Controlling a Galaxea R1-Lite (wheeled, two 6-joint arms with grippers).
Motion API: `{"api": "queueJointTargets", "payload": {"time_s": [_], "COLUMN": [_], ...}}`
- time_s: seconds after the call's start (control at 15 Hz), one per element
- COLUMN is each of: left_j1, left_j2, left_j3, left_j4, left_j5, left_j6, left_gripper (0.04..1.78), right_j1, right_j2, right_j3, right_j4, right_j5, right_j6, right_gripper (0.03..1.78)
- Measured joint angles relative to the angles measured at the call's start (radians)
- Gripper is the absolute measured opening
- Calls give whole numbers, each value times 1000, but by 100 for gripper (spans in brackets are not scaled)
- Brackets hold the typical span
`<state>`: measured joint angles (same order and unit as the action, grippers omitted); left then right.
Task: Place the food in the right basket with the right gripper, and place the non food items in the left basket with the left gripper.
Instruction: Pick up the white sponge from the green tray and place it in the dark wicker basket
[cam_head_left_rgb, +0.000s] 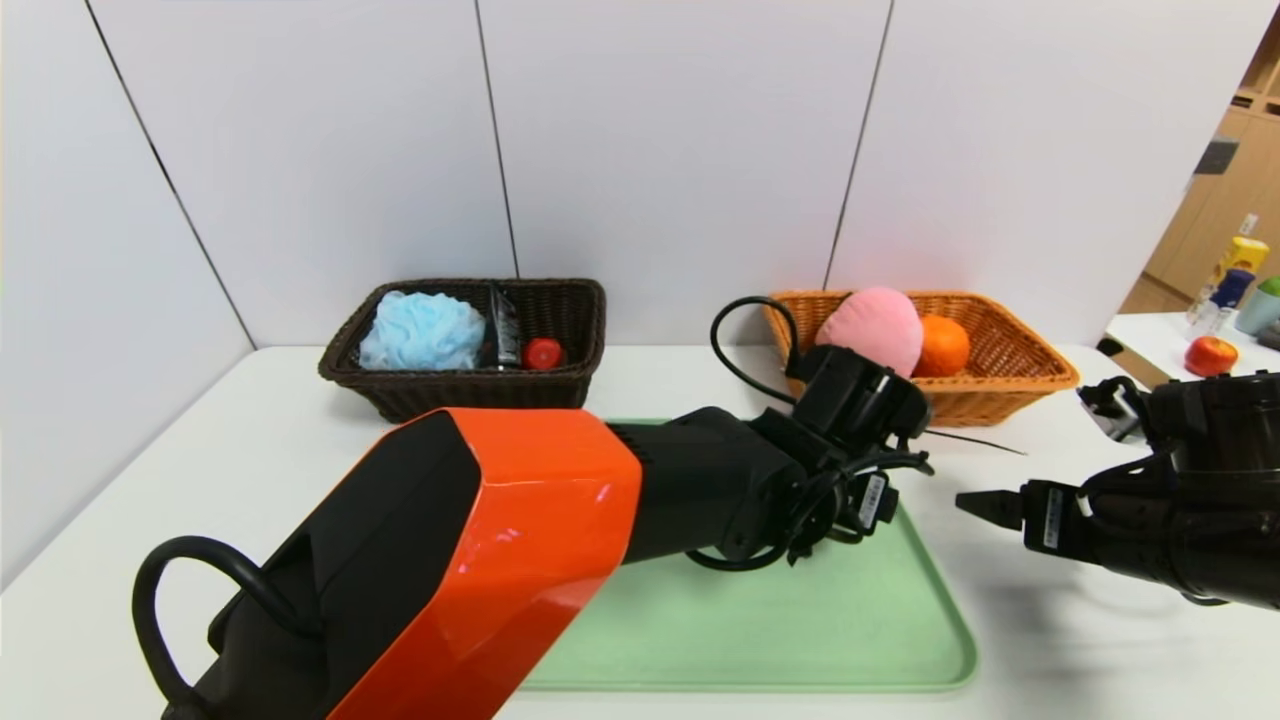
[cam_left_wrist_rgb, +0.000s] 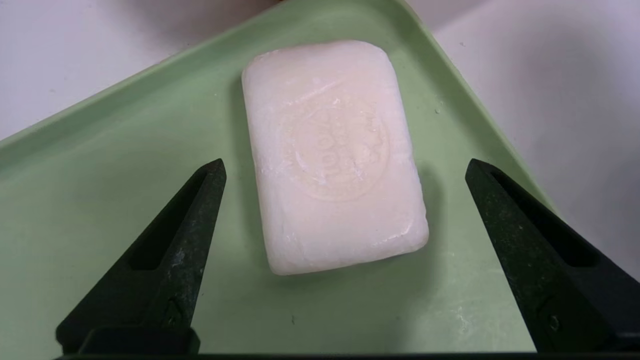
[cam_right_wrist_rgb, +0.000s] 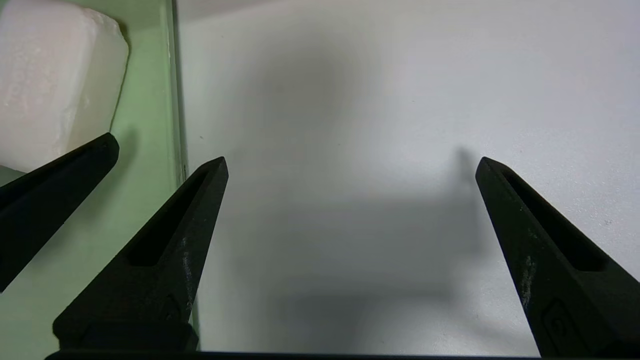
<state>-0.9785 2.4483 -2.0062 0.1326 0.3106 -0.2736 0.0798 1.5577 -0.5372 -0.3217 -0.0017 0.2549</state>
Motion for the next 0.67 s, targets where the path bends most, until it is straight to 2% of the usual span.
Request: {"api": "queueJointTargets", "payload": {"time_s": [0.67], "left_j1": [17], "left_j2": [35], "left_j3": [0], "left_j4": [-44], "left_j5": [2], "left_j6": [34], "left_gripper": [169], "right_j1": [-1], "right_j2": [2], "right_j3": [1], "right_j4": [-1], "right_j5": [6], "right_j6": [0], "right_gripper": [171]}}
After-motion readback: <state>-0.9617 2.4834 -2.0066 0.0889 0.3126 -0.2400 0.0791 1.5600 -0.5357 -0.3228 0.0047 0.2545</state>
